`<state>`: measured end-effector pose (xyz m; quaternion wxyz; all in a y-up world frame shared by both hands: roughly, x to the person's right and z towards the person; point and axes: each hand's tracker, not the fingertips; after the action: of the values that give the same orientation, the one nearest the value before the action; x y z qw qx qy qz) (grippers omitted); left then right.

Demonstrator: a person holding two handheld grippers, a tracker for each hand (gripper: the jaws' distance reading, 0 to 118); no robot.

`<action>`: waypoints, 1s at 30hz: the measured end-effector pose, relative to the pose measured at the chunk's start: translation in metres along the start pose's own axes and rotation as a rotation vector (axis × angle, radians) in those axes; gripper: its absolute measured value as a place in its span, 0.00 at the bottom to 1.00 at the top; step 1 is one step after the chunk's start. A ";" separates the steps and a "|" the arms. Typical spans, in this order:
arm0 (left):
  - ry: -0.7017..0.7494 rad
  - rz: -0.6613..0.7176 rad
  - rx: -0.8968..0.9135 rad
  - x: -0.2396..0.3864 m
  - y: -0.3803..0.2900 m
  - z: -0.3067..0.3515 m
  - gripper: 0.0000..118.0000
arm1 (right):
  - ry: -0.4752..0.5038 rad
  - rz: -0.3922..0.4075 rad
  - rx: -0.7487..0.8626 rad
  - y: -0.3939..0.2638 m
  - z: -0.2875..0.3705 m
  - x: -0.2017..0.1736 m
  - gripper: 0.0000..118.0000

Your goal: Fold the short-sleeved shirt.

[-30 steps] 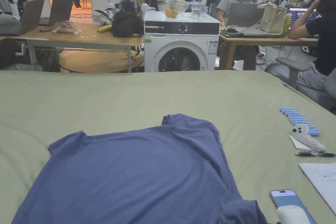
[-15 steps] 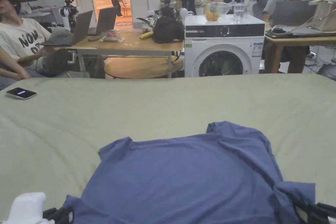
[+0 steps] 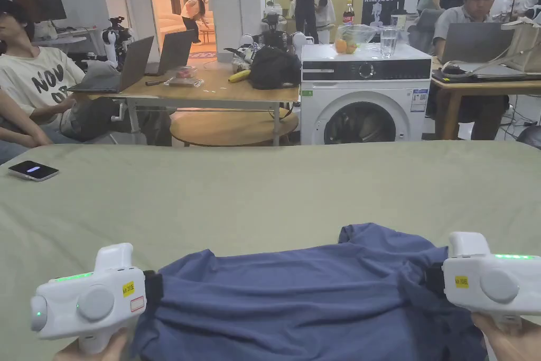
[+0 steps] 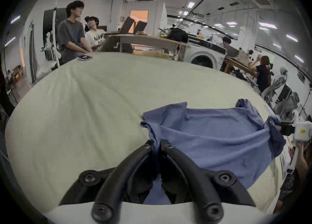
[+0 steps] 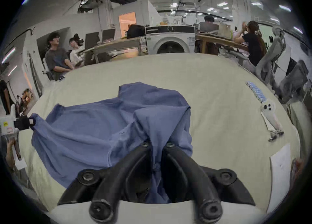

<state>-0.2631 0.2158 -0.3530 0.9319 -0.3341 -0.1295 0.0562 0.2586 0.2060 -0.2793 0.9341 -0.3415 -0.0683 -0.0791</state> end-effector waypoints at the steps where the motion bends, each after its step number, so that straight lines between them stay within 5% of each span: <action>1: -0.018 0.003 0.007 -0.001 0.000 0.003 0.15 | -0.015 0.013 -0.001 -0.001 0.000 0.000 0.10; 3: -0.081 0.011 0.055 0.000 -0.001 0.015 0.58 | -0.018 0.019 0.028 -0.005 0.007 0.002 0.40; 4: -0.088 -0.013 0.064 0.002 -0.001 0.021 0.59 | -0.021 0.020 0.058 -0.006 0.013 0.004 0.53; 15: -0.148 -0.198 0.300 0.047 -0.010 0.122 0.57 | 0.084 0.154 0.287 -0.037 0.127 -0.034 0.53; 16: -0.141 -0.198 0.307 0.052 -0.012 0.127 0.49 | 0.107 0.155 0.290 -0.040 0.133 -0.037 0.53; 18: -0.153 -0.199 0.318 0.056 -0.018 0.137 0.19 | 0.100 0.153 0.307 -0.049 0.140 -0.045 0.40; 19: -0.157 -0.195 0.315 0.058 -0.019 0.140 0.01 | 0.102 0.161 0.299 -0.052 0.143 -0.047 0.09; 20: -0.150 -0.188 0.294 0.060 -0.022 0.143 0.00 | 0.136 0.153 0.284 -0.054 0.146 -0.049 0.00; 29: -0.138 -0.099 0.109 0.020 -0.034 0.133 0.01 | 0.139 0.150 0.251 -0.067 0.153 -0.039 0.00; 30: -0.137 -0.074 0.062 0.011 -0.039 0.125 0.16 | 0.147 0.151 0.240 -0.070 0.156 -0.035 0.00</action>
<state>-0.2864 0.2642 -0.2332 0.9322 -0.2954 -0.2034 0.0483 0.1997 0.2576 -0.1237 0.9739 -0.2251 0.0169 -0.0249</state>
